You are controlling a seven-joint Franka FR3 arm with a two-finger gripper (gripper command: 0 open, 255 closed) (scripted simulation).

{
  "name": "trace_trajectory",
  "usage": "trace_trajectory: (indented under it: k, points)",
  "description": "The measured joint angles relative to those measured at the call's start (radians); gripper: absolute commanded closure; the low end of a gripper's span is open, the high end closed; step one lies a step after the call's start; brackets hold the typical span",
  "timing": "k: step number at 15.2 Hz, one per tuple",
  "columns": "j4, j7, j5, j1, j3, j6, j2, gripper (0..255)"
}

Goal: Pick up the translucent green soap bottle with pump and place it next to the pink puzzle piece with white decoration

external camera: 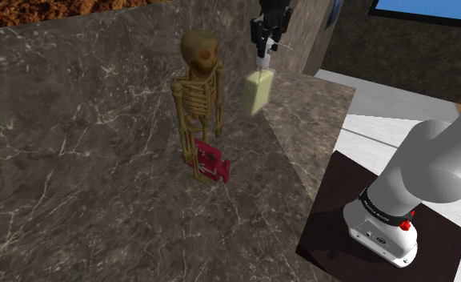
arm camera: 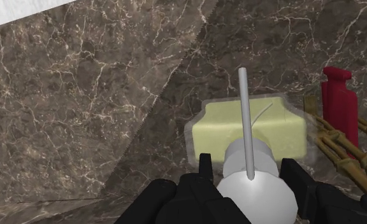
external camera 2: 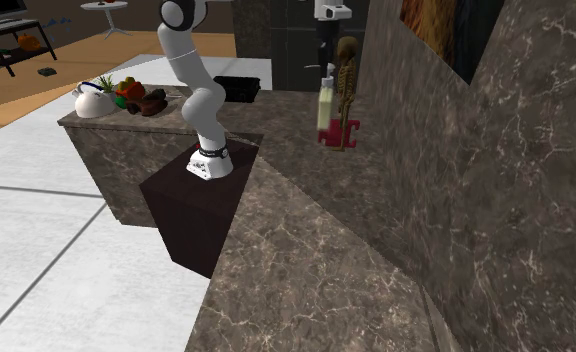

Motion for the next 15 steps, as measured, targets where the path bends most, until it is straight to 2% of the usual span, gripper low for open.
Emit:
trace_trajectory:
  k: [15]
  points:
    - [-0.23, 0.021, -0.001, 0.002, -0.002, 0.202, -0.027, 255]
